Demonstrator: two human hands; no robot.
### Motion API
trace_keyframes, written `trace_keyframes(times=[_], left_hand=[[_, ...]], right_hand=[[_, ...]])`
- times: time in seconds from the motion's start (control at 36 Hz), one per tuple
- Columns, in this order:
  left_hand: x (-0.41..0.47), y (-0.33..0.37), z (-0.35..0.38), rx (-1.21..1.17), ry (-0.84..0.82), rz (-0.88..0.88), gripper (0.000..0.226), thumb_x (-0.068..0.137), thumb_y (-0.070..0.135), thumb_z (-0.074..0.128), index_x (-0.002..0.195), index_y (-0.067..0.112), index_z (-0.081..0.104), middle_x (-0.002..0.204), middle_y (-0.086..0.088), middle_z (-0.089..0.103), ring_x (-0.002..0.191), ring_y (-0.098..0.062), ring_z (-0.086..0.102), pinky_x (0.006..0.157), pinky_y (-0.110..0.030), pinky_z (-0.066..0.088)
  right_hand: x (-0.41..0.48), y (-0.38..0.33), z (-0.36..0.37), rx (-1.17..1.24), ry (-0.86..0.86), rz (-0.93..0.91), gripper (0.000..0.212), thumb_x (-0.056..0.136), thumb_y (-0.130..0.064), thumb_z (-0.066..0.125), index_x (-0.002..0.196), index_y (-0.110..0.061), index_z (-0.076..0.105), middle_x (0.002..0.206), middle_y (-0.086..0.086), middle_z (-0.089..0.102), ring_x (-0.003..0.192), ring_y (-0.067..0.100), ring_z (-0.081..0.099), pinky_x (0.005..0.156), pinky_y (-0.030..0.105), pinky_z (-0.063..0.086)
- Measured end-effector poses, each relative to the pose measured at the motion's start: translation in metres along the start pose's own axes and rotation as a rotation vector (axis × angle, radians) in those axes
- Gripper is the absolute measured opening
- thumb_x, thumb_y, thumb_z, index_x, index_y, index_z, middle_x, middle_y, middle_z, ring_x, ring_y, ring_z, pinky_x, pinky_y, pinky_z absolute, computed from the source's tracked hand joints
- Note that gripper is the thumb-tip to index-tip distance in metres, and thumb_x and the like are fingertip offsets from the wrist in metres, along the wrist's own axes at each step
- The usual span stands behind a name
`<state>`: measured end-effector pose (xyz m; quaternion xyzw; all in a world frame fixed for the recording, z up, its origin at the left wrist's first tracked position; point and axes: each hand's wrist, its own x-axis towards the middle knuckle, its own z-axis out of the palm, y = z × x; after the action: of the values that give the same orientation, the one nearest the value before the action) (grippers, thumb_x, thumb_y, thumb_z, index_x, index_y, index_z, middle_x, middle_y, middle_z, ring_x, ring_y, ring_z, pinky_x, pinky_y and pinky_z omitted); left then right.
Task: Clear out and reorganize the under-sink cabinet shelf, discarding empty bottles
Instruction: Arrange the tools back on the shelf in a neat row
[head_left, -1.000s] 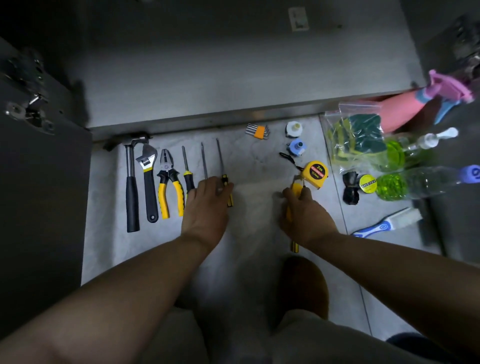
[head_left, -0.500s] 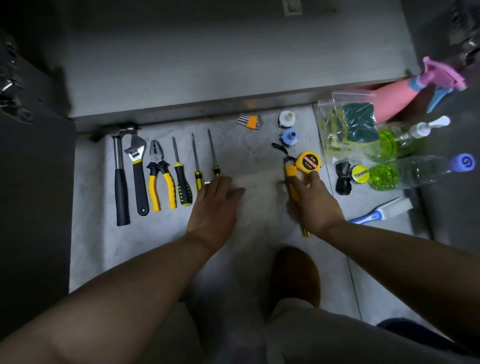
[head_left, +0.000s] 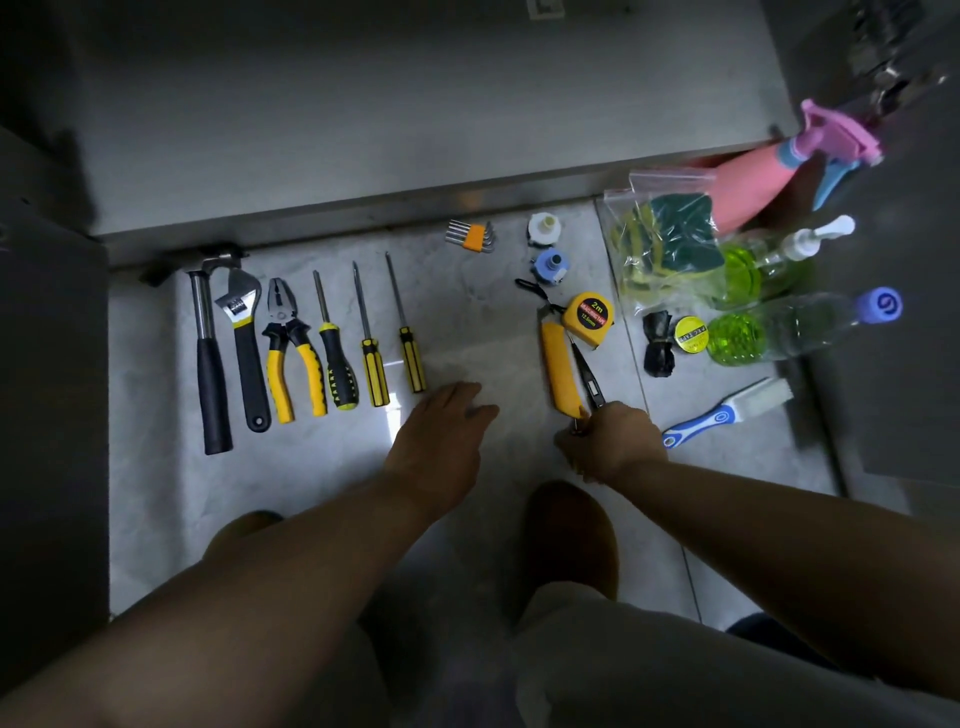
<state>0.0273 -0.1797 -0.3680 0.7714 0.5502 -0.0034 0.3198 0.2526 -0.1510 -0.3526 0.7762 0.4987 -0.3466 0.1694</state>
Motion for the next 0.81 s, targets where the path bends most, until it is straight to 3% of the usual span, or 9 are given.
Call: trace_keyframes(times=[0.11, 0.22, 0.33, 0.42, 0.44, 0.56, 0.67, 0.72, 0.81], left_hand=[[0.003, 0.004, -0.003, -0.054, 0.033, -0.013, 0.050, 0.094, 0.016, 0.056, 0.144, 0.017, 0.054, 0.150, -0.007, 0.047, 0.141, -0.028, 0.040, 0.116, -0.038, 0.033], [0.008, 0.011, -0.010, -0.262, 0.038, -0.002, 0.043, 0.094, 0.020, 0.063, 0.136, 0.015, 0.058, 0.128, -0.005, 0.060, 0.120, -0.023, 0.055, 0.100, -0.040, 0.046], [0.013, 0.020, -0.015, -0.576, -0.037, 0.002, 0.044, 0.087, 0.019, 0.077, 0.129, 0.014, 0.063, 0.116, -0.001, 0.070, 0.104, -0.013, 0.066, 0.087, -0.031, 0.054], [0.014, 0.019, -0.016, -0.705, 0.012, -0.057, 0.039, 0.086, 0.016, 0.080, 0.123, 0.013, 0.065, 0.096, 0.012, 0.068, 0.086, 0.010, 0.063, 0.073, -0.012, 0.048], [0.014, 0.016, -0.017, -0.722, 0.034, -0.089, 0.036, 0.088, 0.015, 0.078, 0.122, 0.013, 0.066, 0.092, 0.015, 0.066, 0.081, 0.012, 0.062, 0.072, -0.012, 0.048], [0.016, 0.010, -0.025, -0.754, 0.094, -0.191, 0.053, 0.089, 0.012, 0.075, 0.138, 0.015, 0.055, 0.100, -0.001, 0.070, 0.091, -0.011, 0.069, 0.084, -0.040, 0.057], [0.019, 0.005, -0.031, -0.701, 0.222, -0.271, 0.074, 0.092, 0.016, 0.072, 0.147, 0.039, 0.029, 0.082, 0.002, 0.070, 0.072, -0.006, 0.068, 0.065, -0.033, 0.057], [0.022, 0.003, -0.033, -0.663, 0.263, -0.302, 0.077, 0.093, 0.010, 0.067, 0.148, 0.046, 0.026, 0.080, -0.003, 0.069, 0.072, -0.013, 0.068, 0.067, -0.038, 0.059], [0.025, 0.000, -0.037, -0.620, 0.267, -0.324, 0.078, 0.097, 0.009, 0.060, 0.151, 0.050, 0.020, 0.090, -0.010, 0.069, 0.081, -0.026, 0.070, 0.076, -0.049, 0.060]], right_hand=[[-0.008, -0.003, 0.003, 0.174, -0.014, 0.003, 0.040, 0.088, -0.055, 0.066, 0.087, -0.015, 0.069, 0.072, 0.003, 0.073, 0.065, 0.017, 0.073, 0.071, 0.036, 0.063], [-0.018, -0.011, 0.006, 0.381, 0.010, -0.162, 0.018, 0.092, -0.036, 0.068, 0.089, -0.018, 0.065, 0.078, 0.004, 0.072, 0.070, 0.020, 0.072, 0.072, 0.041, 0.062], [-0.017, -0.028, 0.002, 0.356, 0.082, -0.356, 0.013, 0.089, -0.034, 0.070, 0.081, -0.028, 0.061, 0.069, -0.005, 0.069, 0.060, 0.006, 0.068, 0.063, 0.027, 0.056], [-0.011, -0.043, -0.001, 0.415, 0.003, -0.453, 0.014, 0.089, -0.032, 0.074, 0.082, -0.024, 0.065, 0.065, -0.007, 0.068, 0.058, 0.003, 0.066, 0.058, 0.021, 0.052], [-0.009, -0.047, -0.002, 0.426, -0.014, -0.485, 0.014, 0.089, -0.032, 0.075, 0.082, -0.022, 0.067, 0.062, -0.009, 0.068, 0.055, 0.001, 0.065, 0.057, 0.017, 0.049], [-0.002, -0.062, -0.008, 0.422, -0.006, -0.543, 0.016, 0.089, -0.036, 0.075, 0.085, -0.020, 0.074, 0.070, -0.008, 0.070, 0.061, -0.001, 0.063, 0.060, 0.012, 0.044], [0.005, -0.067, -0.005, 0.249, 0.162, -0.562, 0.018, 0.093, -0.036, 0.066, 0.092, -0.018, 0.062, 0.090, -0.005, 0.062, 0.074, 0.010, 0.057, 0.062, 0.026, 0.044], [0.006, -0.063, -0.005, 0.051, 0.281, -0.557, 0.023, 0.092, -0.035, 0.064, 0.103, -0.020, 0.050, 0.103, -0.001, 0.051, 0.077, 0.016, 0.050, 0.059, 0.028, 0.039], [0.007, -0.055, -0.006, -0.110, 0.276, -0.495, 0.044, 0.087, -0.034, 0.066, 0.121, -0.024, 0.040, 0.121, 0.010, 0.044, 0.094, 0.028, 0.054, 0.063, 0.036, 0.047]])
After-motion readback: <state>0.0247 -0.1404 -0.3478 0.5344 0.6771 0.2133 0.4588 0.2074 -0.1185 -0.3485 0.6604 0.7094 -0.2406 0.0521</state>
